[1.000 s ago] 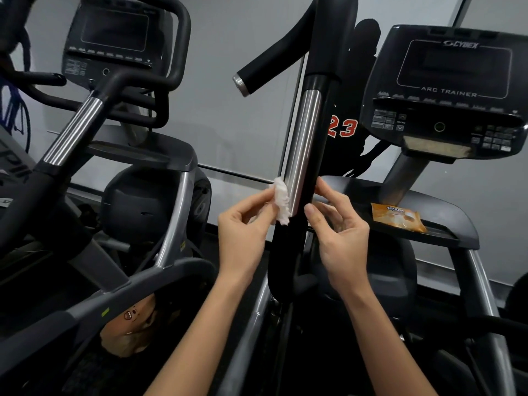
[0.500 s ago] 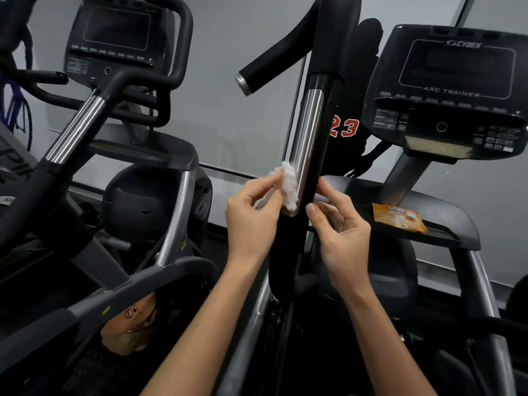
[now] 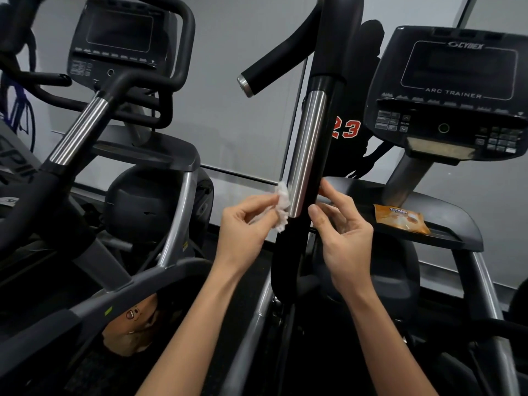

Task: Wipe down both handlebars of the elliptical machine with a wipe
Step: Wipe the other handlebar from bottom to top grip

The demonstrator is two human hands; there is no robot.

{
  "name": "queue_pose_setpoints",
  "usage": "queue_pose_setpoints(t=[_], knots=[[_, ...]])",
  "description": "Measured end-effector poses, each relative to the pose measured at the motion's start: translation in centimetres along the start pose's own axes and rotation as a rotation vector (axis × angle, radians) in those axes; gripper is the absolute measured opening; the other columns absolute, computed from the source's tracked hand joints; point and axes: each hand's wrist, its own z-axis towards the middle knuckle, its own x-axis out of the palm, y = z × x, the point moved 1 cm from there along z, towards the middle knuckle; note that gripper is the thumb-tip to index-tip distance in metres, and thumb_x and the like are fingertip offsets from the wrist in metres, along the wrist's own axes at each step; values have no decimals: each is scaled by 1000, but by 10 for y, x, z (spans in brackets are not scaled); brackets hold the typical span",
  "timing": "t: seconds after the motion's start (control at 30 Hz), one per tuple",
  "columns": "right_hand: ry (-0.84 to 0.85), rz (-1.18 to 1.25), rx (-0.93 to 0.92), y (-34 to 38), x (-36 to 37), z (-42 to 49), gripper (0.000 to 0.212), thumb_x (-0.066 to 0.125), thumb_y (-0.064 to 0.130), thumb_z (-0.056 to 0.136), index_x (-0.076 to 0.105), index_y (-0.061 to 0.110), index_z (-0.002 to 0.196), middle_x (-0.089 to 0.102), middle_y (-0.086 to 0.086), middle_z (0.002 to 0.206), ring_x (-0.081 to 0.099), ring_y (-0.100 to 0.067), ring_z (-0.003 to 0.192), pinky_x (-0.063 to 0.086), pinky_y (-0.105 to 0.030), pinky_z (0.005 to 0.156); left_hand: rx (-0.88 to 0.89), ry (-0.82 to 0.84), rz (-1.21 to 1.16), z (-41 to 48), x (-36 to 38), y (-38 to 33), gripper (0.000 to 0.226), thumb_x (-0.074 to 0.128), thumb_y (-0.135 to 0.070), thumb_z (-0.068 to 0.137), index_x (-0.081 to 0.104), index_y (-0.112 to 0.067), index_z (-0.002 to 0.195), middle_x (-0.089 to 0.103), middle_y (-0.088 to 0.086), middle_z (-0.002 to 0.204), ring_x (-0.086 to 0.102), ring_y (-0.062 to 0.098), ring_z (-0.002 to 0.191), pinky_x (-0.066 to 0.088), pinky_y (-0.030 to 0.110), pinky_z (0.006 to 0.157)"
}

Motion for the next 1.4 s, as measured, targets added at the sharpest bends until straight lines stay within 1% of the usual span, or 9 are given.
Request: queue_pose_setpoints(t=[0.1,0.33,0.47,0.57,0.7,0.8,1.03,1.23,1.4], knots=[[15,-3,4,2,-1,0,45,59,-2,86,55,24,122,60,-5,119,64,-17,103,51,-24,88,15,-18,-52,11,8,-12,22,62,1,84,69,-17,96,71,-6,87,67,1,84,52,15,76],[11,-23,14,4,-1,-1,44,59,-2,86,55,20,124,60,-8,120,64,-20,105,53,-32,90,-361,214,-214,29,15,7,30,37,4,94,60,2,114,66,8,92,58,16,85,49,25,77],[11,-31,15,5,-1,0,43,60,1,86,56,24,122,61,-8,120,63,-20,105,53,-34,90,-425,273,-276,19,12,9,29,32,6,95,60,1,101,65,-7,59,55,-3,52,43,6,48],[14,-31,6,6,-1,0,44,59,0,86,56,28,119,61,-8,119,64,-18,104,52,-29,89,-338,168,-222,7,7,11,23,43,5,93,62,-2,105,63,-10,54,54,-4,48,41,6,48],[11,-30,11,5,0,0,43,59,0,85,56,25,121,61,-8,119,64,-18,104,52,-29,90,-99,-49,-140,-1,5,2,24,59,5,84,69,-17,89,72,-9,74,65,-1,71,50,12,65],[16,-33,18,6,-1,0,43,60,0,85,56,22,122,61,-9,119,64,-19,103,53,-29,88,86,-80,-38,7,12,-17,26,62,4,83,69,-21,90,71,2,91,66,6,82,51,16,72],[13,-63,21,14,-5,3,41,61,2,86,56,21,122,62,-5,118,64,-15,102,52,-25,87,-54,-98,-122,27,22,-16,15,59,-2,88,67,-11,96,68,0,83,65,5,76,55,20,76],[7,-112,-48,24,-1,16,43,61,3,86,52,29,119,57,-3,116,61,-1,94,50,-14,79,301,-193,149,4,24,-24,36,63,6,81,68,-30,86,65,-5,94,63,4,94,50,15,81],[5,-141,-80,25,3,17,46,62,0,85,50,30,119,55,2,112,60,3,91,48,-10,77,17,-126,-26,32,23,-24,23,60,3,86,68,-19,91,68,-4,81,65,0,74,54,18,74]])
